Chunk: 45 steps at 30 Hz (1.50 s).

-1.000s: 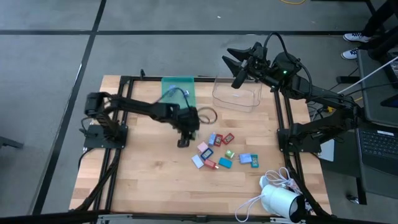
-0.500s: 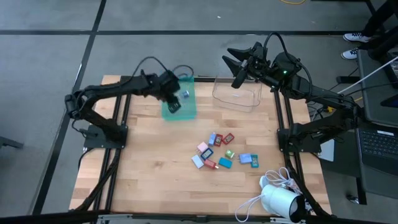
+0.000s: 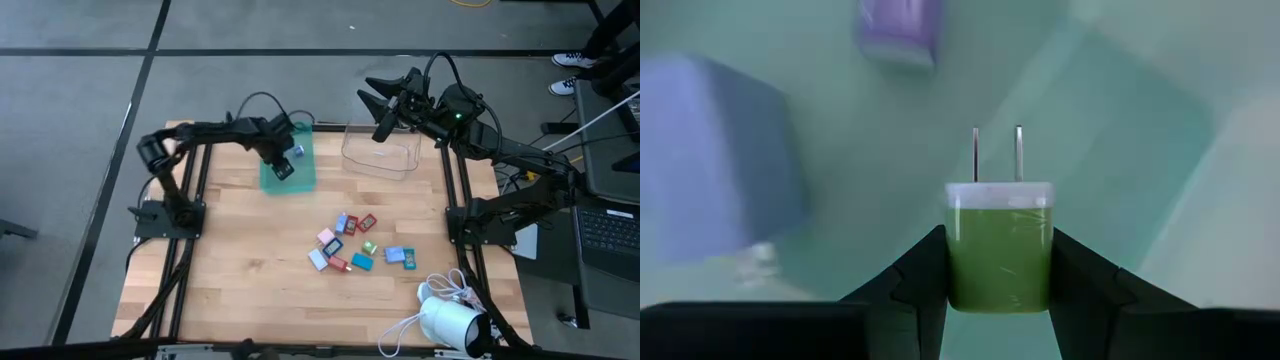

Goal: Pick & Place Office items
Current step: Put the left green charger adapter into the green bin, then put the left light blue charger adapter into the green bin

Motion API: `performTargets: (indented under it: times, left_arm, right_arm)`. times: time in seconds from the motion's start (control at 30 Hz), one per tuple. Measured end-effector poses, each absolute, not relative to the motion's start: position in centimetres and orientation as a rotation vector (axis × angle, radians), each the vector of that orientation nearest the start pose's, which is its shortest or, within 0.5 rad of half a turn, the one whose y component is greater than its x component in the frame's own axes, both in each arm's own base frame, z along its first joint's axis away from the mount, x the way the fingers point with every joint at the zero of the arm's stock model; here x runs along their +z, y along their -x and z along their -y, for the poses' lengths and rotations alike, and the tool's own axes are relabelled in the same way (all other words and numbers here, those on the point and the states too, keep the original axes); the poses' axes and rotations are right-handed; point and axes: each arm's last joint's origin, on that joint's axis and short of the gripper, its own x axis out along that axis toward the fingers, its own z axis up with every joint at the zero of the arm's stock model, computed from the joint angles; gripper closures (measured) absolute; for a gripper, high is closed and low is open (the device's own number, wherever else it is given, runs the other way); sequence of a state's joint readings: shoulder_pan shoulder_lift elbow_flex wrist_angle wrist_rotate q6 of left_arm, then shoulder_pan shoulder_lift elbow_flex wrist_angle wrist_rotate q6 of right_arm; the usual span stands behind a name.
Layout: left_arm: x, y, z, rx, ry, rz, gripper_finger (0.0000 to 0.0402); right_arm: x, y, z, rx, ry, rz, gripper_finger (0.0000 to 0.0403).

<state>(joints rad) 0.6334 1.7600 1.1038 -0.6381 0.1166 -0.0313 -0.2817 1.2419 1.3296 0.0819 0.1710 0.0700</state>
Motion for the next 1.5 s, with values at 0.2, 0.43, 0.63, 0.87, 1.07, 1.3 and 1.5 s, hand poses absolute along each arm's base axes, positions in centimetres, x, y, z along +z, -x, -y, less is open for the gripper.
performTargets:
  times: [0.2,0.43,0.63,0.87,1.07,1.3,1.5]
  left_arm:
    - [14.4,-27.3,-19.0,0.435,0.523,-1.272,0.0276]
    - [15.9,-27.1,-19.0,0.425,0.514,-1.214,0.0173]
    - [18.8,-26.2,-19.1,0.474,0.485,-1.131,0.0105]
    - [25.0,-25.8,-17.0,0.332,0.465,-0.833,0.0105]
    - [29.2,-26.3,-10.6,0.074,0.271,-0.722,0.0121]
    - [28.4,-27.8,-4.9,0.104,0.105,-0.842,0.0133]
    - [24.9,-30.8,-4.4,0.326,0.327,-0.882,0.0141]
  right_arm:
    - [45.1,-25.7,7.9,-0.442,-0.059,0.186,0.0202]
    - [45.1,-25.7,7.9,-0.442,-0.059,0.186,0.0202]
    - [45.1,-25.7,7.9,-0.442,-0.056,0.186,0.0202]
    - [45.1,-25.7,7.9,-0.441,-0.055,0.185,0.0201]
    - [45.1,-25.7,7.9,-0.439,-0.056,0.185,0.0201]
    - [45.1,-25.7,7.9,-0.439,-0.056,0.185,0.0201]
    - [45.1,-25.7,7.9,-0.437,-0.092,0.193,0.0201]
